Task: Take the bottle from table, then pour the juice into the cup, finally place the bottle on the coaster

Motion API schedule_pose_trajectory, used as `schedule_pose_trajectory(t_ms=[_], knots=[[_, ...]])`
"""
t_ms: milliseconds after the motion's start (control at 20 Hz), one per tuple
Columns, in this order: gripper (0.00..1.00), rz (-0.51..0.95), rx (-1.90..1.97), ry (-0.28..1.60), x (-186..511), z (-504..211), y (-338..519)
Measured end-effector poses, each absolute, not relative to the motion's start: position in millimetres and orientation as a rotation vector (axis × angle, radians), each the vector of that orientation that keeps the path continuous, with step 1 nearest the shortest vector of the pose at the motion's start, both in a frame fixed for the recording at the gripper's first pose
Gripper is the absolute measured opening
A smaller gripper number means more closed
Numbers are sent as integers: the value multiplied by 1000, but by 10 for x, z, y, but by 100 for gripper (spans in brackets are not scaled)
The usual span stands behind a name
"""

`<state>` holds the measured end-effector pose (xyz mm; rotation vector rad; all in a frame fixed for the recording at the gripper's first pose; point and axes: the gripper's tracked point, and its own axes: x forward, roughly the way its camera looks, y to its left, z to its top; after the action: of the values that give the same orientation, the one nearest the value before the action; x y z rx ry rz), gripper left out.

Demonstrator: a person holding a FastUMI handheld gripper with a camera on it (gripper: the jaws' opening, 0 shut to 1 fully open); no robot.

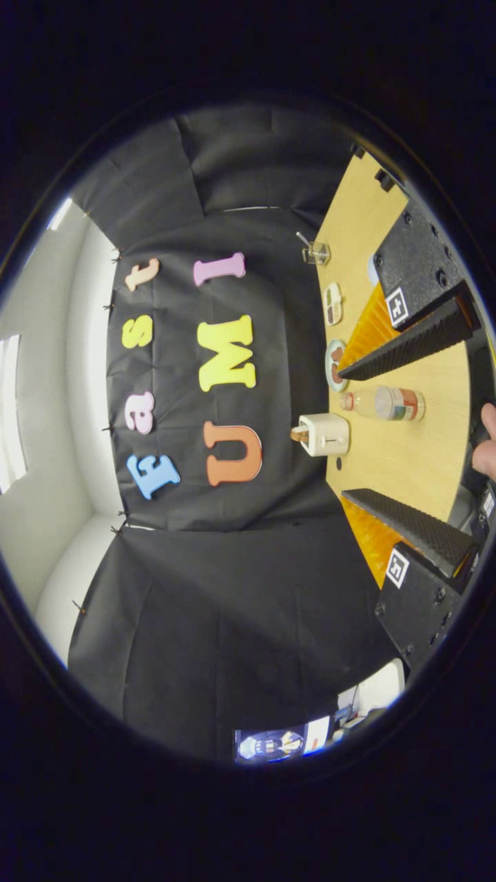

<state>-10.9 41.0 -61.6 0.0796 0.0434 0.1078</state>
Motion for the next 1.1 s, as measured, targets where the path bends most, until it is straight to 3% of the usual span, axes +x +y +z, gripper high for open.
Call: schedule_pose_trajectory(t_ms=[600,1100], knots=[[100,46,-33,117,493,-1915,267],[100,-30,-62,173,1242,-2360,136]])
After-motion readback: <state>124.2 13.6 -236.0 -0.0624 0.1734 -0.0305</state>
